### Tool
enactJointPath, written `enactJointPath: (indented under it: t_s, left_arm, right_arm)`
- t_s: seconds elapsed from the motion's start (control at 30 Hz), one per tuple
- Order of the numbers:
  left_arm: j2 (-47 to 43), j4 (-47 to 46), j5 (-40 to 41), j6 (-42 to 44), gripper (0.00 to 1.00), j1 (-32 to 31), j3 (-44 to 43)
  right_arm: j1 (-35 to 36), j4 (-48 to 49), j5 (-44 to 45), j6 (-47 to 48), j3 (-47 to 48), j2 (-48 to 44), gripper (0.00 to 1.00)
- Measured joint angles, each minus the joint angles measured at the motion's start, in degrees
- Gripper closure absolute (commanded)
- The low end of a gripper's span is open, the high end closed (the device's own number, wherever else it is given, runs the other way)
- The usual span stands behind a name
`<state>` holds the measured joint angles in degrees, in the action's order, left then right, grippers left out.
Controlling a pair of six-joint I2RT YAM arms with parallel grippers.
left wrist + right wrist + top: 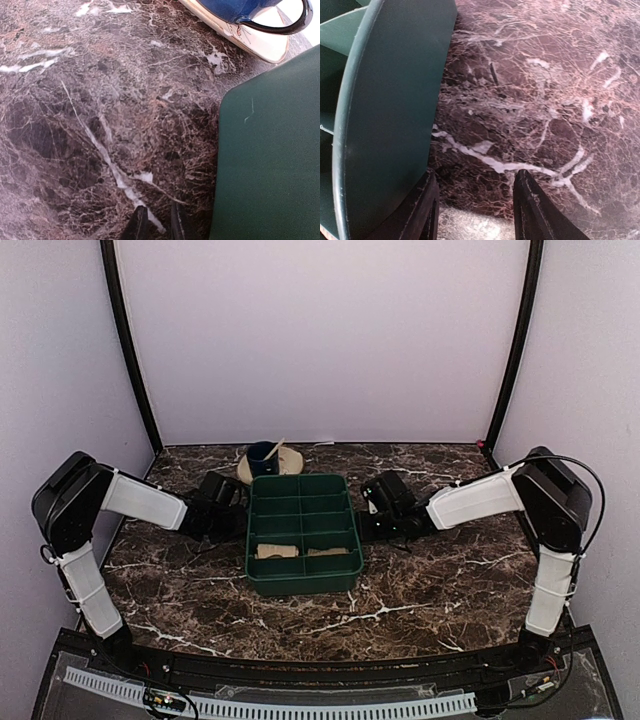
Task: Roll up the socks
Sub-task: Move the storage box to the center of the board.
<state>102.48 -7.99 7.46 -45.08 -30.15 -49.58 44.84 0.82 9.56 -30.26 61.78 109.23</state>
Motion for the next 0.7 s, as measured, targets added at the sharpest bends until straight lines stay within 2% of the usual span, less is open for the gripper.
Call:
enactJointPath:
  t_s: [0.33,0.7]
  left_arm:
    - [0.48,-0.17,0.63,0.87,0.79,-1.11,-0.35]
    - [4.13,0.11,2.67,2.45,0.79,-4.26,-4.76]
  right_arm:
    - [0.55,-3.04,2.73,-0.04,-0.2,-1.31,0.53]
    - [0.52,-8.28,7.8,0.0,-2.82,-5.31,0.52]
